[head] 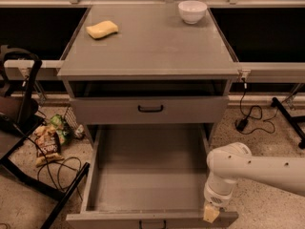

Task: Open middle drawer

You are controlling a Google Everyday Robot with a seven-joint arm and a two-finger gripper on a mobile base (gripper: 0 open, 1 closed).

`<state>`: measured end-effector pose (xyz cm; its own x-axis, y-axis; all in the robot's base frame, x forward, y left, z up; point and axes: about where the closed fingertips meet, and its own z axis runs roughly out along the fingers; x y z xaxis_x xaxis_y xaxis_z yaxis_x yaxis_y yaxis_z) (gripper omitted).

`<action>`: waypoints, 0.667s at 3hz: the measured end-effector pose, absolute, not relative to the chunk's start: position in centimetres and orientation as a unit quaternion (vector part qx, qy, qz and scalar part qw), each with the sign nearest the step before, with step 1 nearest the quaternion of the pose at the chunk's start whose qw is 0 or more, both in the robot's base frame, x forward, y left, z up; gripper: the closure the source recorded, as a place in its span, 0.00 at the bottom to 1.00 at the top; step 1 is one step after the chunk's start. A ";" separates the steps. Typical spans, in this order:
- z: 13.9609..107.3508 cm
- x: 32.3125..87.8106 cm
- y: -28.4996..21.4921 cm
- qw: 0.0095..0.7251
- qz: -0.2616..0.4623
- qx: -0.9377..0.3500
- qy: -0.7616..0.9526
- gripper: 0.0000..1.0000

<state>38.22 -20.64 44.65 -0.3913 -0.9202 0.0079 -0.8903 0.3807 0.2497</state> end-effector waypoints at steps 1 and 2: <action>44.6 38.2 -20.6 0.073 -0.103 0.547 -0.828 0.57; 44.6 38.2 -20.6 0.073 -0.103 0.547 -0.828 0.28</action>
Offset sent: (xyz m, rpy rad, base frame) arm 0.0000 0.0000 0.0000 0.0000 0.0001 0.0000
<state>38.21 -20.65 44.65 -0.3913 -0.9202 0.0079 -0.8903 0.3807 0.2498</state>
